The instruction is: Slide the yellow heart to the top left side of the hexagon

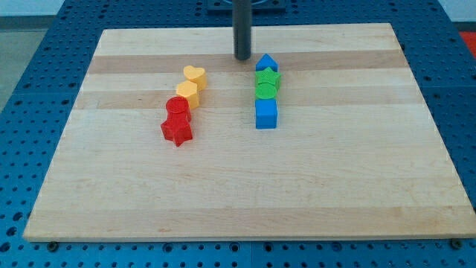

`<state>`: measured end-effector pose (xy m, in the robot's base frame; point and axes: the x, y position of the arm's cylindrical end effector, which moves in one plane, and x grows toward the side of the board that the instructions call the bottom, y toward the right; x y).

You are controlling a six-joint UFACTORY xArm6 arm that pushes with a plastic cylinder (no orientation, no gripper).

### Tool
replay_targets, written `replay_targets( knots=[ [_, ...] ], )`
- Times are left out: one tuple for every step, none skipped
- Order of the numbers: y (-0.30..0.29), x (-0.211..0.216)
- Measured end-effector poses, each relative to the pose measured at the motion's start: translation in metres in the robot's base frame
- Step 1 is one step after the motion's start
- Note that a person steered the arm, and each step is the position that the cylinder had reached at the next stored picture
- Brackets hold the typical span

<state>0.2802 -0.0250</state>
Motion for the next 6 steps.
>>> replay_targets(
  knots=[
    [-0.013, 0.015],
    [-0.013, 0.034],
    [-0.019, 0.049],
    [-0.037, 0.056],
    [-0.059, 0.057],
    [-0.069, 0.06]
  ],
)
